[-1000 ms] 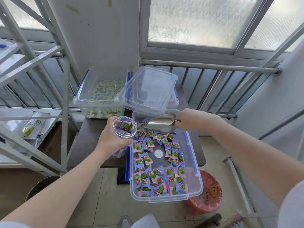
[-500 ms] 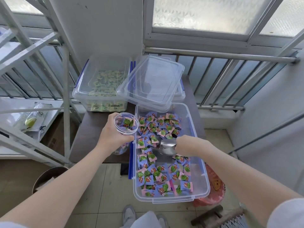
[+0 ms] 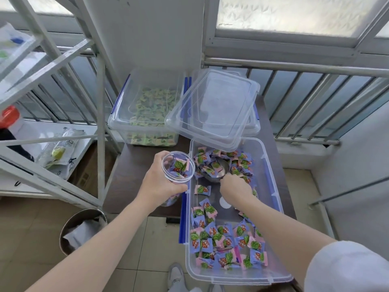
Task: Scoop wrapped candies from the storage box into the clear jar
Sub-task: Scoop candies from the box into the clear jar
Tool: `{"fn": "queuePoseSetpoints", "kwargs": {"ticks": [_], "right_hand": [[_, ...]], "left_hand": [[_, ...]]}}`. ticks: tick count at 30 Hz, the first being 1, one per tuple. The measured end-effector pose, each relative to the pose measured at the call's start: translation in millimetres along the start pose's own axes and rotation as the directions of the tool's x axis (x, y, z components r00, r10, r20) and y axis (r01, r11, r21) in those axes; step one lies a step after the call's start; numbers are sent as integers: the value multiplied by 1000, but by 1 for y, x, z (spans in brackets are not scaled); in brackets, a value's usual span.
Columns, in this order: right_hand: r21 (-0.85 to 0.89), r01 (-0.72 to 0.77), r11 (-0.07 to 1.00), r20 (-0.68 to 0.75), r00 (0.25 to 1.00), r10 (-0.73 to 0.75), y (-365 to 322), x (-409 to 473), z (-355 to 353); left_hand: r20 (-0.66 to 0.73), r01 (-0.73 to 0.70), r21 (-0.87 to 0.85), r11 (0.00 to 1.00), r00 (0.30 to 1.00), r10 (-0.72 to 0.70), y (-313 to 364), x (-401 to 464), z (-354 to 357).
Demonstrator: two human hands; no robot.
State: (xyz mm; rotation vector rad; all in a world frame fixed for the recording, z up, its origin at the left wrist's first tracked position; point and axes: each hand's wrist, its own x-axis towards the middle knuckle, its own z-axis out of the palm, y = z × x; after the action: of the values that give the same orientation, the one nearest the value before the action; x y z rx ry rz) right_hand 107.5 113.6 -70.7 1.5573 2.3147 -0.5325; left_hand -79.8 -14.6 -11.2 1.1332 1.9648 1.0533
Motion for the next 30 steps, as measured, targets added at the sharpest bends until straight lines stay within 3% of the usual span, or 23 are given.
{"fn": "queuePoseSetpoints", "kwargs": {"ticks": [6, 10, 14, 17, 20, 24, 30], "right_hand": [[-61, 126, 990, -146, 980, -134, 23, -14, 8], [24, 142, 990, -213, 968, -134, 35, -34, 1], [-67, 222, 973, -199, 952, -231, 49, -57, -1], [-98, 276, 956, -312, 904, -293, 63, -81, -12], [15, 225, 974, -258, 942, -213, 80, -101, -23], [57, 299, 953, -289, 918, -271, 96, -117, -57], [-107, 387, 916, -212, 891, -401, 79, -123, -133]], "left_hand": [[18, 5, 9, 1000, 1000, -5, 2, -2, -3], [37, -16, 31, 999, 999, 15, 5, -3, -4], [41, -53, 63, 997, 998, 51, 9, -7, -3], [57, -79, 84, 993, 996, 75, 12, -11, -4], [81, -117, 98, 988, 991, 109, 17, -14, -3], [119, -136, 127, 982, 986, 121, 24, -14, -4], [153, -150, 152, 977, 980, 126, 39, -11, -4]]}}
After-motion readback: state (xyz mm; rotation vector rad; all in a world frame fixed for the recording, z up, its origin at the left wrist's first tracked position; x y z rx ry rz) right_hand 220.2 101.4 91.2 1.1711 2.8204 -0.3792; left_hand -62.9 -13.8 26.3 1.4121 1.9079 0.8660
